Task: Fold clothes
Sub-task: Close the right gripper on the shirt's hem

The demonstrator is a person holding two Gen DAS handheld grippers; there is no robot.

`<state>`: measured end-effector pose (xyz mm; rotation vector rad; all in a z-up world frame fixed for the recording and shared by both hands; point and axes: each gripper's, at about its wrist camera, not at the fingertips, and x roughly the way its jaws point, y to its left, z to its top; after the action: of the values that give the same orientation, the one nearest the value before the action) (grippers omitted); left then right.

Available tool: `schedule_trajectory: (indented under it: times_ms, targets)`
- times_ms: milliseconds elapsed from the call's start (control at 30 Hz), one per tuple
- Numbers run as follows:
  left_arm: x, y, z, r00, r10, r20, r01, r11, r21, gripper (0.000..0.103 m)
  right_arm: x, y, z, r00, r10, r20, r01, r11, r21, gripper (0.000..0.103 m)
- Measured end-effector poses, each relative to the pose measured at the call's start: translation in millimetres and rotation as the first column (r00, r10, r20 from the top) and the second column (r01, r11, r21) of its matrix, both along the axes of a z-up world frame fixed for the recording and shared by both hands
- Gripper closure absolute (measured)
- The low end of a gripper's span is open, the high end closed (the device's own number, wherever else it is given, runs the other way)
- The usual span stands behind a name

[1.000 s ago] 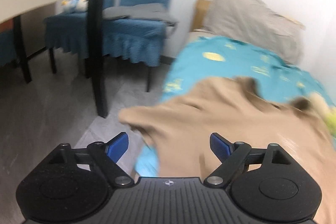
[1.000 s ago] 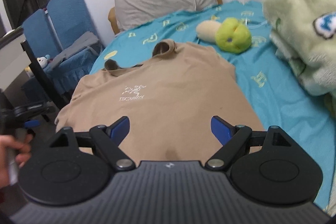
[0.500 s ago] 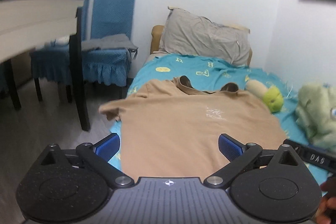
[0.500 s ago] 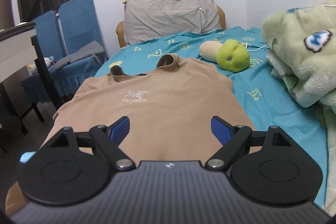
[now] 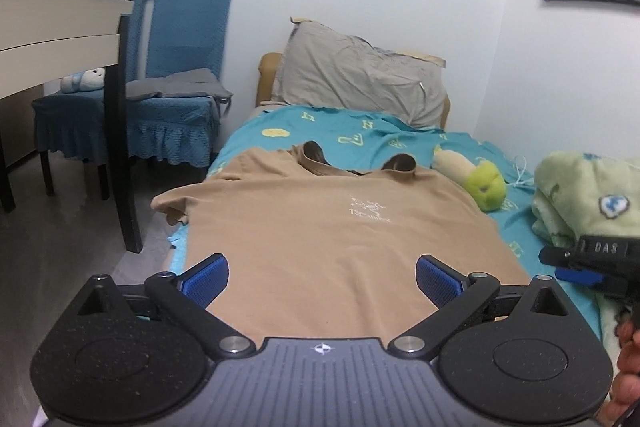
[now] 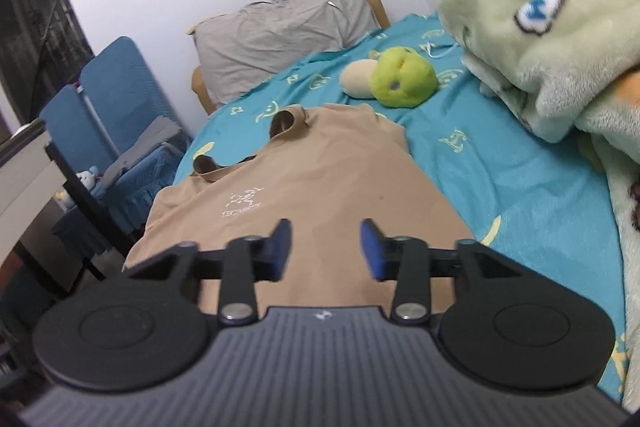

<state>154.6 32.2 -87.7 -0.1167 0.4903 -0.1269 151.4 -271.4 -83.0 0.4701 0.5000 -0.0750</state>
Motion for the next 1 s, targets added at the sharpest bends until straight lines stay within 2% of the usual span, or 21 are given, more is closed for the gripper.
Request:
schedule_trajectory:
  times_ms: [33,200,333,500,567,633,700,767,900,1000]
  targets:
    - [3.0,-2.3,-1.7,1.000,-0.005,-0.001,0.005,1.000,-0.005,0.002,0.4,-2.8,0.2,1.000,-0.008,-0.003,0.008,1.000,0.016,0.071]
    - [14.2,-9.3,-7.1,0.999,-0.044,-0.007,0.044,0.997,-0.061,0.002,11.6,-14.1,2.5,1.000,-0.023,-0.006,0.024,0.994,0.103,0.071]
    - [21.1,-12.0,-12.6,0.998,-0.052,-0.019,0.052,0.998,-0.047,0.002,15.3,-19.7,4.8,0.999,-0.054,0.003,0.053,0.990,0.131,0.071]
    - [27.4,-5.9,-18.5,0.999,-0.036,-0.033,0.033,0.997,-0.067,0.002,52.1,-38.3,0.0,0.995,-0.088,-0.045,0.094,0.981,0.167,0.069]
    - [28.8,-1.7,-21.6,0.999,-0.034,-0.040,0.031,0.995,-0.091,0.002,77.9,-54.0,-5.3,0.993,-0.103,-0.066,0.115,0.970,0.213,0.062]
    - [30.4,1.2,-25.4,0.998,-0.035,-0.046,0.030,0.994,-0.106,0.001,105.2,-72.4,-14.1,0.988,-0.133,-0.075,0.149,0.951,0.273,0.029]
    - [33.3,3.1,-30.7,0.998,-0.033,-0.053,0.027,0.993,-0.113,0.001,129.9,-91.5,-27.7,0.982,-0.171,-0.077,0.187,0.923,0.335,0.023]
    - [38.5,3.6,-36.8,0.997,-0.034,-0.067,0.026,0.993,-0.118,0.001,153.4,-107.9,-44.1,0.979,-0.182,-0.091,0.203,0.906,0.371,0.023]
    - [54.0,5.5,-50.0,0.995,-0.046,-0.091,0.032,0.989,-0.146,0.001,189.7,-122.6,-67.3,0.982,-0.156,-0.101,0.181,0.931,0.317,0.024]
    - [65.9,7.8,-60.9,0.992,-0.044,-0.116,0.025,0.986,-0.166,0.001,209.8,-123.4,-79.9,0.989,-0.095,-0.110,0.123,0.950,0.286,0.043]
